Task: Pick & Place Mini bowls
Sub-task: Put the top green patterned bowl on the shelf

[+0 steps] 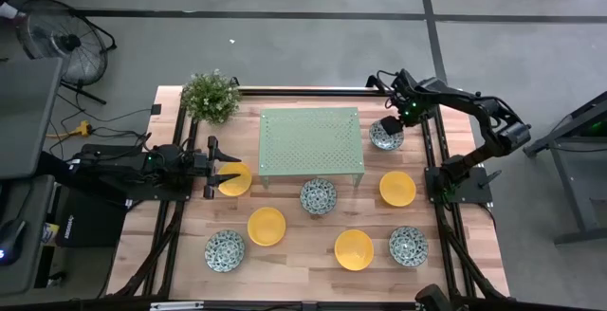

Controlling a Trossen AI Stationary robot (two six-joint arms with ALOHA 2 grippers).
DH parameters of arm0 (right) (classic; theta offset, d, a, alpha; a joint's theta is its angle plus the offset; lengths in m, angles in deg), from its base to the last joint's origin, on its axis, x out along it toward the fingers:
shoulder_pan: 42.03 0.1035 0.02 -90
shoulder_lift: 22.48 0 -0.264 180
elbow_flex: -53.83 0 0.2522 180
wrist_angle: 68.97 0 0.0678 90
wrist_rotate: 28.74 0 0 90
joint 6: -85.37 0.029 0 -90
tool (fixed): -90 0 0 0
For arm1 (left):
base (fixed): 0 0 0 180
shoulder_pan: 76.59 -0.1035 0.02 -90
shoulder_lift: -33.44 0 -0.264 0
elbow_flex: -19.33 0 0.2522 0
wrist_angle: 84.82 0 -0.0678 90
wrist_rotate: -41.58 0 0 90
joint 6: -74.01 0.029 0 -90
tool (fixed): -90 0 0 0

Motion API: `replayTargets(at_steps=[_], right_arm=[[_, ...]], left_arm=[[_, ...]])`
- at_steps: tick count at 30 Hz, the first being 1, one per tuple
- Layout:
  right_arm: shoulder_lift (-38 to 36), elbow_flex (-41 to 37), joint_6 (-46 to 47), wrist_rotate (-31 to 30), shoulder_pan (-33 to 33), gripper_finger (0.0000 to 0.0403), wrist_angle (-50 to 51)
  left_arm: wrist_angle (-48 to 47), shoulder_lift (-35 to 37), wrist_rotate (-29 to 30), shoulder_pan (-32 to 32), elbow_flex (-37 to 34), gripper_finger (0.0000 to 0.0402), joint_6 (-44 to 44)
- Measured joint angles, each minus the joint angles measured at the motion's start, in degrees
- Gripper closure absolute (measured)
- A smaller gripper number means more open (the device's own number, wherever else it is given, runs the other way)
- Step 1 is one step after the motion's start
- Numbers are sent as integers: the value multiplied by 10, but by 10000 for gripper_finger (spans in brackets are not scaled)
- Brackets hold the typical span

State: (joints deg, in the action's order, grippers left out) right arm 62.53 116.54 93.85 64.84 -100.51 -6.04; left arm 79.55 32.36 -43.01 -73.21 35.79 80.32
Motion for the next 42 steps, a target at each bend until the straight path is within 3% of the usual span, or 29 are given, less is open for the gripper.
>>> replayTargets(at_steps=[10, 22, 42], right_arm=[[0, 0, 18, -2, 0, 174, 0], [0, 0, 1, -2, 0, 265, 12], [-1, 1, -17, 3, 0, 375, 12]], left_arm=[[0, 0, 0, 0, 0, 211, 0], [0, 0, 0, 0, 0, 211, 0], [0, 0, 0, 0, 0, 211, 0]])
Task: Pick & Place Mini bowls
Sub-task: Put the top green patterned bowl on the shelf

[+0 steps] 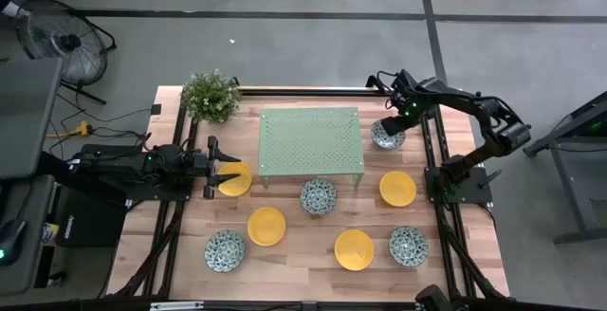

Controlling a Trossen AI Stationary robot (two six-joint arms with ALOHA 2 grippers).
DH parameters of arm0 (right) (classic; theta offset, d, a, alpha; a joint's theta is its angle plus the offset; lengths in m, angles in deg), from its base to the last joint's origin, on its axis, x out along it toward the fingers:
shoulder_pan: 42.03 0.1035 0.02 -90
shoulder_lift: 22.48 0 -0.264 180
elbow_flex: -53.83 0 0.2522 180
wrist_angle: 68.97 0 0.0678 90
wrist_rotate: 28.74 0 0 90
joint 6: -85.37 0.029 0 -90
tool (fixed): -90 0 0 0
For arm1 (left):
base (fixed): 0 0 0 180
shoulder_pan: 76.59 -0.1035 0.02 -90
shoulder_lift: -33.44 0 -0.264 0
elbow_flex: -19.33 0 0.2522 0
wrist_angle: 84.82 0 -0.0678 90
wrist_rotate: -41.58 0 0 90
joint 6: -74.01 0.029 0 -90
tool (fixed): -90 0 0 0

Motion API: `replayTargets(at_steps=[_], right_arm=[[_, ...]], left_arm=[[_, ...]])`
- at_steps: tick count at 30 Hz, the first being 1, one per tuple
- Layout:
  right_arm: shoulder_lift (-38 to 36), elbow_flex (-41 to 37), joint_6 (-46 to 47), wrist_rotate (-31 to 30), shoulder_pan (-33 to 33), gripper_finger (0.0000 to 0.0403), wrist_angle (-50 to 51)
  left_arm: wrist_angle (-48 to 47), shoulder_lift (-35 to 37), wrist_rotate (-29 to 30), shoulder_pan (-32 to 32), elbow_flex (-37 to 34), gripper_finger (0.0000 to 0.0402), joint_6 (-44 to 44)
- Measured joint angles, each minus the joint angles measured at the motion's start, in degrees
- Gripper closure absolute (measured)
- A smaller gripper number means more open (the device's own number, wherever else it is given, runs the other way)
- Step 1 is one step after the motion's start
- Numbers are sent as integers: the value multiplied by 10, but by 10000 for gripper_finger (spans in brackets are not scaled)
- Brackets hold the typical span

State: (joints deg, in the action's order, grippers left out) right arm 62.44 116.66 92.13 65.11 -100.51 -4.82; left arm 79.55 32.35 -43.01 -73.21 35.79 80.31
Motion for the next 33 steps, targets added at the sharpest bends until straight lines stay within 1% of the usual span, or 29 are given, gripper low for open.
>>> replayTargets(at_steps=[4, 9, 13, 17, 28, 33], right_arm=[[-2, 2, -9, 16, 0, 394, 0], [-1, 1, -19, 37, 0, 392, 0], [-1, 2, -33, 38, 0, 396, 11], [0, 18, -41, 40, 0, 397, 41], [1, 64, -68, 16, 4, 402, 120], [-18, 67, -73, 17, 4, 402, 127]], left_arm=[[0, 0, 0, 0, 0, 211, 0], [0, 0, 0, 0, 0, 211, 0], [0, 0, 0, 0, 0, 211, 0], [0, 0, 0, 0, 0, 211, 0], [0, 0, 0, 0, 0, 211, 0], [0, 0, 0, 0, 0, 211, 0]])
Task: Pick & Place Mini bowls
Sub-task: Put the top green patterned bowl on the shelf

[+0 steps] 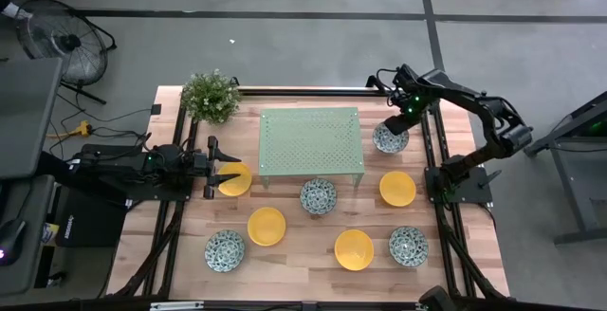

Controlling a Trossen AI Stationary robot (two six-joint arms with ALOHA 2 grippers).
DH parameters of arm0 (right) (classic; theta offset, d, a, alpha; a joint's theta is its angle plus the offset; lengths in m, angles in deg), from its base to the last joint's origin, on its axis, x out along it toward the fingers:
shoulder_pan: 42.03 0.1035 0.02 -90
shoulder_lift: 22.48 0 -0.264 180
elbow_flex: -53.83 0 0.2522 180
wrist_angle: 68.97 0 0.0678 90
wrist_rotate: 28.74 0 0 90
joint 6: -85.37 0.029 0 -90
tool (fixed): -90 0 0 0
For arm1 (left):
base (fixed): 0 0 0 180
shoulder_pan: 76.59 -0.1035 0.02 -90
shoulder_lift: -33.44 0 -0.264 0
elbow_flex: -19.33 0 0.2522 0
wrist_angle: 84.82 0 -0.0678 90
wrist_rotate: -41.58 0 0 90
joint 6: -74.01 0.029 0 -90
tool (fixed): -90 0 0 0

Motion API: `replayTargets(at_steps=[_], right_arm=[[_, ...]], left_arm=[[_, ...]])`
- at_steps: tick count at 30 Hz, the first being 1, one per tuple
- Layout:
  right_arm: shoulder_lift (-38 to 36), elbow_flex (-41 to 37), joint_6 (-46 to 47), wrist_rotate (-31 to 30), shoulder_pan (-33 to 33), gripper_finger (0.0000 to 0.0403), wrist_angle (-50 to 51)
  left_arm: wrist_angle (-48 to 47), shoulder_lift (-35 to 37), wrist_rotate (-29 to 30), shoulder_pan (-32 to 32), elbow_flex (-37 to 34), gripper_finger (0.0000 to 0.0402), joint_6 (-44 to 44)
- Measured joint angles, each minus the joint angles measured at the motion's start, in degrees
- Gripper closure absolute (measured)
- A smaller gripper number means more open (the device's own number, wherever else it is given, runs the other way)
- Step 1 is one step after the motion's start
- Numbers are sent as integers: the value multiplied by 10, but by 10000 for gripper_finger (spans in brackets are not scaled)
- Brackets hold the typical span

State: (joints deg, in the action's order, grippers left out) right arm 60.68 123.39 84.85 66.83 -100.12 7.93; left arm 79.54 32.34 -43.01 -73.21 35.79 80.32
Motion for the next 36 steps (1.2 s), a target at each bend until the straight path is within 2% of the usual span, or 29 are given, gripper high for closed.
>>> replayTargets(at_steps=[11, 16, 23, 30, 36], right_arm=[[-94, 0, -11, 6, 0, 403, 57], [-123, 8, -11, 28, 0, 403, 87], [-128, 98, -11, 47, 0, 403, 130], [-127, 192, -6, 114, 0, 402, 154], [-127, 234, 5, 159, 26, 402, 155]], left_arm=[[0, 0, 0, 0, 0, 211, 0], [0, 0, 0, 0, 0, 211, 0], [0, 0, 0, 0, 0, 211, 0], [0, 0, 0, 0, 0, 211, 0], [0, 0, 0, 0, 0, 211, 0]])
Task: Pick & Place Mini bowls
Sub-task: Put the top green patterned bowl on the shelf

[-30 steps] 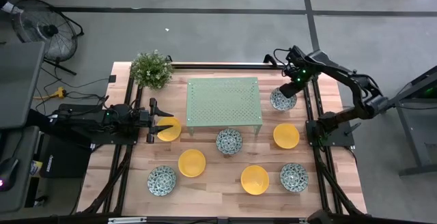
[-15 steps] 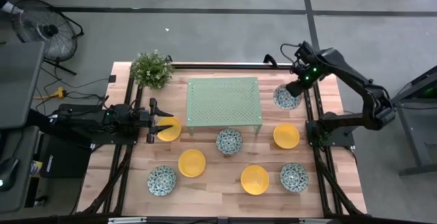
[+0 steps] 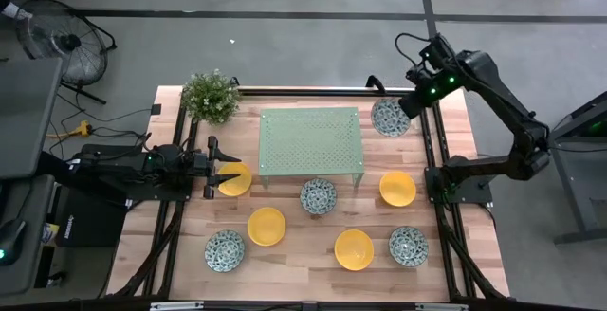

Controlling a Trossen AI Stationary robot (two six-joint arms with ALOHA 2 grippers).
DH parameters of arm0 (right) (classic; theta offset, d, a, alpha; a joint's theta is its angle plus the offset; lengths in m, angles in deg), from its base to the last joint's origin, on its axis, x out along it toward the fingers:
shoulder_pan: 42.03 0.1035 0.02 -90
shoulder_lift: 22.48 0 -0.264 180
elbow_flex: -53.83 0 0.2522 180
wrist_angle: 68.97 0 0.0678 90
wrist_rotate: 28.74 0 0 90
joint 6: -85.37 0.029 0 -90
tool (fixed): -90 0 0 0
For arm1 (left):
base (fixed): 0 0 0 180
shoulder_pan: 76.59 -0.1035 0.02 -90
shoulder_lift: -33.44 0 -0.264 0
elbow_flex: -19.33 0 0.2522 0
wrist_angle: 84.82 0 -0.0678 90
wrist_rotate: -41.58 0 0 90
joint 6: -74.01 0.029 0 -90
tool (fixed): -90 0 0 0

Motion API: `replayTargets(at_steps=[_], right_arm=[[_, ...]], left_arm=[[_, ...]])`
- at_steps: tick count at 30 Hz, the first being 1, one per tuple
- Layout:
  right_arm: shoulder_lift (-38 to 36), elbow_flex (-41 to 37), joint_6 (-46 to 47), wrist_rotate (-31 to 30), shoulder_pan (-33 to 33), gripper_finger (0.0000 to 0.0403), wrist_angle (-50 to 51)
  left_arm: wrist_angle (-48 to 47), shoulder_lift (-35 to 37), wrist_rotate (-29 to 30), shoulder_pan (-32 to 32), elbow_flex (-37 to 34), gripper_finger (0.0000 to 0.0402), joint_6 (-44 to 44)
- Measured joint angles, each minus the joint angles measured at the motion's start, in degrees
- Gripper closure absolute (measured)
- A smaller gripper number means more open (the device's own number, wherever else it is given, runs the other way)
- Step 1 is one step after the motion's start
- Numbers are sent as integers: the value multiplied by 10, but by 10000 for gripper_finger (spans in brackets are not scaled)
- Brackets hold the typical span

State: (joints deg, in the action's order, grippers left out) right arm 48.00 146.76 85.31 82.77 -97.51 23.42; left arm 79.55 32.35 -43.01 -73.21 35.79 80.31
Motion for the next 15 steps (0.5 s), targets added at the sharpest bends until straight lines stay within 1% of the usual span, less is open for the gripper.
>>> replayTargets(at_steps=[8, 13, 15], right_arm=[[12, 20, 39, -4, 85, 402, -5], [54, 41, 54, -6, 128, 402, -8], [79, 55, 56, -16, 144, 403, -8]], left_arm=[[0, 0, 0, 0, 0, 211, 0], [0, 0, 0, 0, 0, 211, 0], [0, 0, 0, 0, 0, 211, 0]])
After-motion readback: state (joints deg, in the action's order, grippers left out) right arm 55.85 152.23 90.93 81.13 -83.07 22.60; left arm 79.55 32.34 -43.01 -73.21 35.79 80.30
